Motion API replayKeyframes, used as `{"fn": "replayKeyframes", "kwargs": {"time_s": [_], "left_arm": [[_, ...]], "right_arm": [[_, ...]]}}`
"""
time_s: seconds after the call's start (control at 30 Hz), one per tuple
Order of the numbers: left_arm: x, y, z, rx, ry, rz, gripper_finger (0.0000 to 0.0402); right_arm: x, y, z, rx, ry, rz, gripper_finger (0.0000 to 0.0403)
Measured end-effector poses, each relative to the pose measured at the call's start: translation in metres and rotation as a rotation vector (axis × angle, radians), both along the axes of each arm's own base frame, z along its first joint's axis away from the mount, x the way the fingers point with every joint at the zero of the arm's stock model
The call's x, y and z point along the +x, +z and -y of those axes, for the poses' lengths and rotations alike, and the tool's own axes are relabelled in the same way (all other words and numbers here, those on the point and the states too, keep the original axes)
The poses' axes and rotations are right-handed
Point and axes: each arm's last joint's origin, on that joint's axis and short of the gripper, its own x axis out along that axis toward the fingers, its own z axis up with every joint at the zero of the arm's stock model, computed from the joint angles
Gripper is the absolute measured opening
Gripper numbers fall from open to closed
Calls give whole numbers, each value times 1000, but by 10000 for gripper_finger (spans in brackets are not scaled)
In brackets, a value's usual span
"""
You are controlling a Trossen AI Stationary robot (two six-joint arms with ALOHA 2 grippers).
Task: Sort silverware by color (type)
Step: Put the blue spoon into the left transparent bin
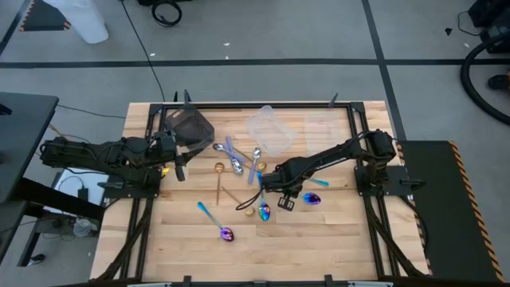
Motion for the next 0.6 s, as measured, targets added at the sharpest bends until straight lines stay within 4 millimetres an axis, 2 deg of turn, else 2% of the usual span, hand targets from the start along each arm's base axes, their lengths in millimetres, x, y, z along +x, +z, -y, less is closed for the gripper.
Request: {"fn": "replayKeyframes", "kwargs": {"time_s": [0.33,0.6], "left_arm": [[0,0,0,0,0,0,141],[0,0,0,0,0,0,141]], "right_arm": [[10,33,1,-1,39,3,24],[14,51,8,0,19,13,24]]}}
